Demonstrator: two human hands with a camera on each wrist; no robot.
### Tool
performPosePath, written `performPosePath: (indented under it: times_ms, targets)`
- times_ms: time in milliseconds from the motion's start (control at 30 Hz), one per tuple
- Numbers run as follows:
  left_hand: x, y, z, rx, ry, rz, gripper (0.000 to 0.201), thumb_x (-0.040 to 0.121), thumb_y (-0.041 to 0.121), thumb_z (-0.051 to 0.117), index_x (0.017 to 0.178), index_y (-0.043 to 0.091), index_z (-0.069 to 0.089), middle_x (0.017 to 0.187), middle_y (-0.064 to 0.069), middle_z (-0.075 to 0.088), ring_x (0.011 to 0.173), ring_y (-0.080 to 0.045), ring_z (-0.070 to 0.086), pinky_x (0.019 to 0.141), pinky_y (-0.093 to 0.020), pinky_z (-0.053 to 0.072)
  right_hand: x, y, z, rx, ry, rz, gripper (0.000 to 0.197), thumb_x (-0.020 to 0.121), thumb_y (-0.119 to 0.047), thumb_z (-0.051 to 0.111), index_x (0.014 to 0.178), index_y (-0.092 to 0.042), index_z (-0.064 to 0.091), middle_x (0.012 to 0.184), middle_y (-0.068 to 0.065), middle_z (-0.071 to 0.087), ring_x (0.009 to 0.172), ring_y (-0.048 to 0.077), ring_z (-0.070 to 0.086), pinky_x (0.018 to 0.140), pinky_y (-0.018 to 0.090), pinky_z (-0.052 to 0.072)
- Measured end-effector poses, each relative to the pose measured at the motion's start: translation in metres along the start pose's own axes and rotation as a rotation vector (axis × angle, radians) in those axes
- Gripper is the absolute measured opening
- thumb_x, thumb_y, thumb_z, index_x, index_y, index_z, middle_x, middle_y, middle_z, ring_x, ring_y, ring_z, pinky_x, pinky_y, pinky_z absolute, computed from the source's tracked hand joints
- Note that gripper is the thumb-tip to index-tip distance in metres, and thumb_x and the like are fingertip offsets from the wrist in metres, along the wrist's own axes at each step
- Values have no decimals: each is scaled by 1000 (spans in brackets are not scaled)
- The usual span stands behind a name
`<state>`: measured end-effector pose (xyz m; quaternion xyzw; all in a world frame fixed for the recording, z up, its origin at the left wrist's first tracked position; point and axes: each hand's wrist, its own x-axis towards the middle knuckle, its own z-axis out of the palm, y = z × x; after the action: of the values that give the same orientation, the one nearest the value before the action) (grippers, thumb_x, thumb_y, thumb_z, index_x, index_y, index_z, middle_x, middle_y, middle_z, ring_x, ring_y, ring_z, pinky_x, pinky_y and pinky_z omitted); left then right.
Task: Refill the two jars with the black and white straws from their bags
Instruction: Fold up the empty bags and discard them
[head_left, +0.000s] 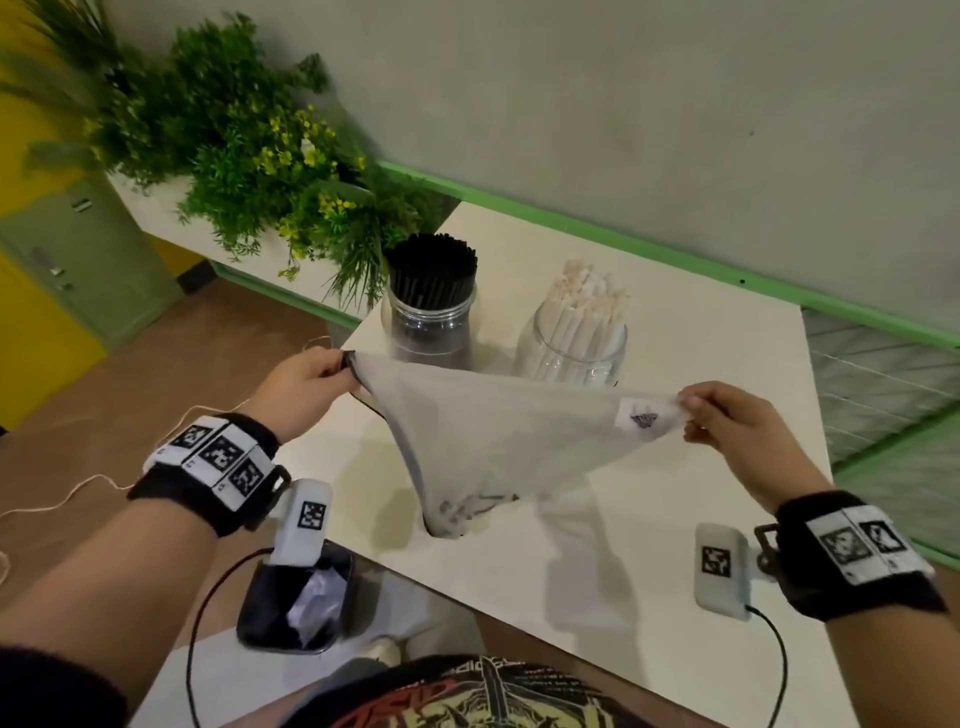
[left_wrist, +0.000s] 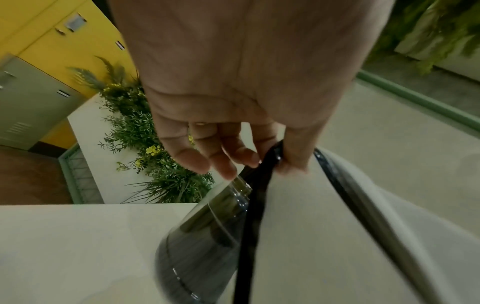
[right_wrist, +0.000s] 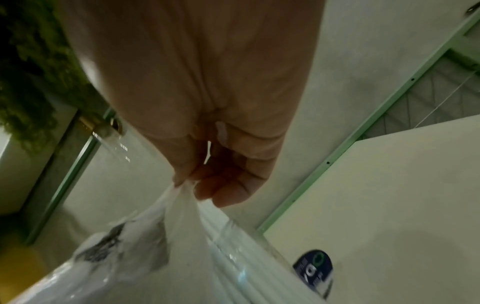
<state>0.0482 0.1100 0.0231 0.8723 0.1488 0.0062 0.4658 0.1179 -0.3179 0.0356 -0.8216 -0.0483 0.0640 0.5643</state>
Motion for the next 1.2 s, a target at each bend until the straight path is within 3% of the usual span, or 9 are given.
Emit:
performPosePath:
  times_ms: [167,300,400,500,600,767,933,1033,1200]
  targets:
    - [22,-2,35,-121,22,-160,35,92,24,53,59,14,53,50,-2,48,52,-22,42,55,-29,32,16,-3,-9,220,232,53,20,98,-4,47,88,-12,62,76,7,51,50,5,55,57,21,51]
    - [33,-26,69,-216,55,-364,21,91,19,56,71,16,52,61,-11,54,39,-19,52,39,-22,38,-8,17,24,48,402,-109,22,96,-9,54,113,-21,50,103,3,52,81,15,62,70,21,52]
    - [21,-47,86,-503,76,-544,23,92,11,57,104,20,40,88,-11,60,60,-24,64,53,-31,53,-62,39,71,-307,87,-347,21,94,-20,58,115,-21,53,114,1,47,96,8,54,84,15,45]
    - [-2,-55,93,-662,-5,-616,14,98,10,45,93,21,39,85,-6,52,66,-22,51,62,-32,42,-97,72,113,-545,-364,-390,42,94,-45,50,128,-20,49,131,-1,41,120,13,43,104,21,33]
    - [-28,-55,100,-374,-4,-550,14,95,25,53,84,18,47,90,-10,54,67,-20,56,64,-33,47,-98,97,143,-656,-536,-316,61,89,-56,52,138,-22,40,145,3,33,131,22,34,110,34,32]
    - [-67,-23,120,-110,-251,-467,56,77,63,62,96,12,49,86,-4,60,71,-21,63,62,-32,51,-87,104,183,-812,-509,-227,75,74,-61,65,132,-17,46,137,8,41,129,28,34,109,41,34]
    - [-64,-28,148,111,-226,-366,45,76,32,70,105,12,42,98,-7,62,87,-28,63,72,-40,55,-87,108,199,-988,-416,-237,52,71,-41,74,112,-12,59,115,12,57,111,37,51,84,45,51]
    - [-61,-43,138,72,-176,-331,34,81,16,63,109,9,46,98,-8,59,85,-26,57,67,-28,44,-80,112,189,-966,-389,-279,25,82,-20,66,105,-10,62,110,12,61,107,38,55,76,42,52]
    - [-59,-73,79,-94,-113,-268,33,72,33,74,87,7,60,71,-3,56,67,-20,49,61,-31,37,-66,118,123,-769,-211,-224,15,89,-2,55,99,-9,65,102,8,64,93,31,58,75,38,49]
